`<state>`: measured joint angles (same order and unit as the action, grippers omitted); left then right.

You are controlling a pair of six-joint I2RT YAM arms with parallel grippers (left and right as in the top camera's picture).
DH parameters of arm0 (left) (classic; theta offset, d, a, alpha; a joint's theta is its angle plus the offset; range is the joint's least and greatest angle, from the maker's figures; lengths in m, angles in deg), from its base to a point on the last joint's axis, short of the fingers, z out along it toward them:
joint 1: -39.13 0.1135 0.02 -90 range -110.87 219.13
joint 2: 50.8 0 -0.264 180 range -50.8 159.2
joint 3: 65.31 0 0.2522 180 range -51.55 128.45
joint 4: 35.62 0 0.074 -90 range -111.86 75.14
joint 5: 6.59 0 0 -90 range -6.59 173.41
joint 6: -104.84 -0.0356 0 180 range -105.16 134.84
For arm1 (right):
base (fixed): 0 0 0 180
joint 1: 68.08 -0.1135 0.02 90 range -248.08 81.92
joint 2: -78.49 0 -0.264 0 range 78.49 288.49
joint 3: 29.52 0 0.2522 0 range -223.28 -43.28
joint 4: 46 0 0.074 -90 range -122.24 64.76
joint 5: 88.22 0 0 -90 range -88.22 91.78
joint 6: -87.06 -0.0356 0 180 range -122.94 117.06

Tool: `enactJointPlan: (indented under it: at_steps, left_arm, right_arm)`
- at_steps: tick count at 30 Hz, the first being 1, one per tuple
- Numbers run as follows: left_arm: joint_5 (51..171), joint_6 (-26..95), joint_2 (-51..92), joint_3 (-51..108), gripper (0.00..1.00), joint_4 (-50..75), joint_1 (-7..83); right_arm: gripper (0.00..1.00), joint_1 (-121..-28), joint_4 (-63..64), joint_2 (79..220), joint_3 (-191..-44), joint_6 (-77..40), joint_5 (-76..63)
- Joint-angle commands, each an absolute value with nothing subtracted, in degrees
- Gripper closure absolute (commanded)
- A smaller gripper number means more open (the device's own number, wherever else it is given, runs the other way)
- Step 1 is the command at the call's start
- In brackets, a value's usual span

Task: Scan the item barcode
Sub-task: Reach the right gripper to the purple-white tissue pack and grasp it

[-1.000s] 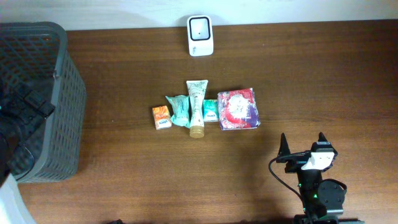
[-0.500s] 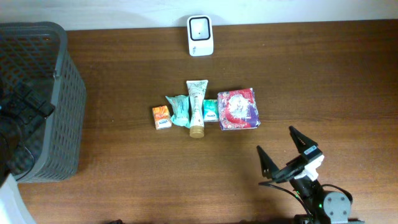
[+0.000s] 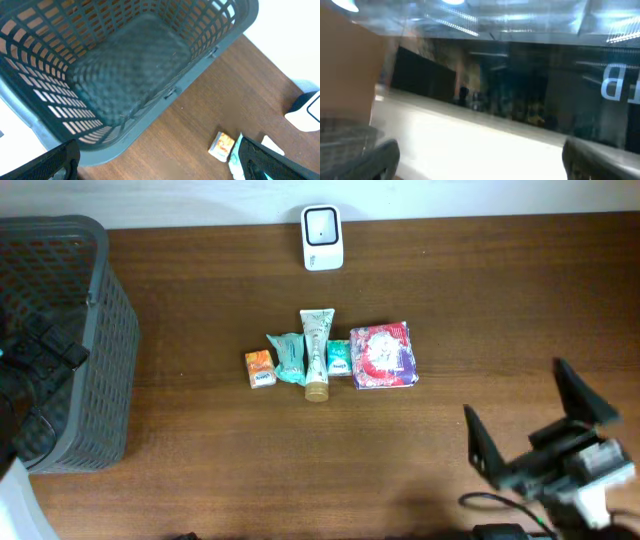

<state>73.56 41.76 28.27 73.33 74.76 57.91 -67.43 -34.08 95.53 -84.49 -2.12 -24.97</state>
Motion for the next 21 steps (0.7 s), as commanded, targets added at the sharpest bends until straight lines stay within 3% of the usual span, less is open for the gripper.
enactJointPlan:
  at_steps: [1,5,8,11,21]
  left_arm:
    - [73.5,42.4,28.2,73.2,0.01,74.8,58.2]
    - [73.5,42.4,28.2,73.2,0.01,74.8,58.2]
    - [73.5,42.4,28.2,73.2,0.01,74.8,58.2]
    - [73.5,42.4,28.2,73.2,0.01,74.8,58.2]
    - [73.5,42.4,28.2,73.2,0.01,74.8,58.2]
  right_arm:
    - [0.01,-67.7,-15.1,108.5,-99.7,8.6,-24.1]
    - [0.01,-67.7,7.4,129.6,-117.1,9.5,-25.0]
    - [0.01,-67.7,14.4,138.5,-121.2,9.4,-30.2]
    - [0.01,-67.7,19.1,145.8,-121.2,8.4,-36.8]
    - [0.02,-67.7,20.6,165.7,-121.2,8.4,-35.0]
